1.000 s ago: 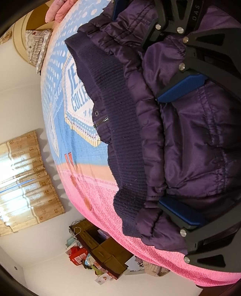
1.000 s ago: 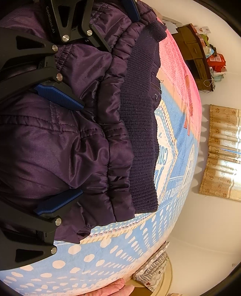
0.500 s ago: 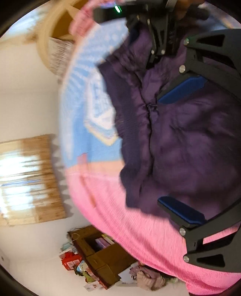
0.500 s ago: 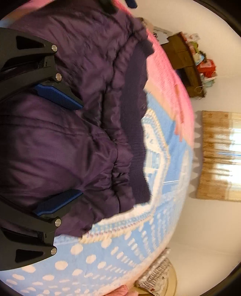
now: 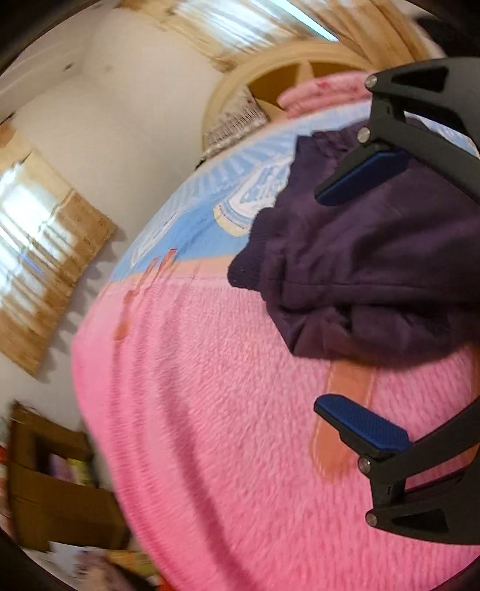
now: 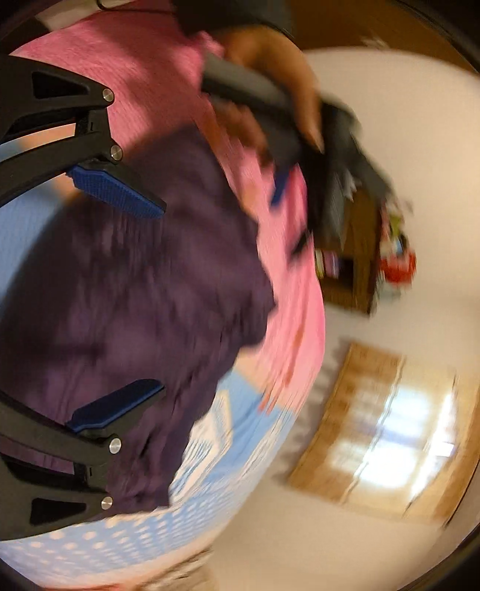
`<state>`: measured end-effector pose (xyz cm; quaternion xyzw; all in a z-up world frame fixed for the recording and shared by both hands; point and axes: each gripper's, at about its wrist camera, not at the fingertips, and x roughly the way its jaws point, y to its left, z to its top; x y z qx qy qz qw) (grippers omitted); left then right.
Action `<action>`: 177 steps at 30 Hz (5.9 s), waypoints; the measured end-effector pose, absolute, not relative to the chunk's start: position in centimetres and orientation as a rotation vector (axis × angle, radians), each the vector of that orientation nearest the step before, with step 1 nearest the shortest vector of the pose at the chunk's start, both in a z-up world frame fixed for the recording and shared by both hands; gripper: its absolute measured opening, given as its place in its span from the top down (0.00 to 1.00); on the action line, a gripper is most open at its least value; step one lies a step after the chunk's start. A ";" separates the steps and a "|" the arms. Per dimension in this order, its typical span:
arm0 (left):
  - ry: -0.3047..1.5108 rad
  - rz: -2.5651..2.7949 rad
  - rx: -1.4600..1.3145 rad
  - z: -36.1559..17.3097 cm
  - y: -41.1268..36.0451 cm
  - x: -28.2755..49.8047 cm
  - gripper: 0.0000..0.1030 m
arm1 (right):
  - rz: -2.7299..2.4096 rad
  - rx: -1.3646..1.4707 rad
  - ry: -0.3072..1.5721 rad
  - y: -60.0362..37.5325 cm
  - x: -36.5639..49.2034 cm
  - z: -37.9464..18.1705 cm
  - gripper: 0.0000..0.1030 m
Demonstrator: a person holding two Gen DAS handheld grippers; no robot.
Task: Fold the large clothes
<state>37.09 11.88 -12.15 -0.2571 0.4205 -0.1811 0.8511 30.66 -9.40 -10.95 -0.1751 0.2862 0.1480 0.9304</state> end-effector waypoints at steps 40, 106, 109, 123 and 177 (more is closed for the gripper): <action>0.916 -0.745 -0.462 -13.1 10.1 36.0 0.82 | 0.501 -0.602 0.566 -0.3 26.1 -14.2 0.77; 0.618 -0.741 -0.338 -1.1 -10.0 33.7 0.00 | 0.358 0.533 0.809 -34.2 30.8 -14.6 0.64; 0.562 -0.665 -0.236 -2.0 -7.0 31.1 0.00 | 0.336 0.498 0.814 -34.1 30.5 -14.2 0.64; 0.688 -0.416 0.043 -8.1 -13.0 32.0 0.00 | 0.246 0.537 0.580 -32.1 30.9 -3.4 0.37; 0.714 -0.347 0.195 -9.7 -15.4 33.4 0.00 | 0.191 0.749 0.793 -36.6 37.1 -20.3 0.29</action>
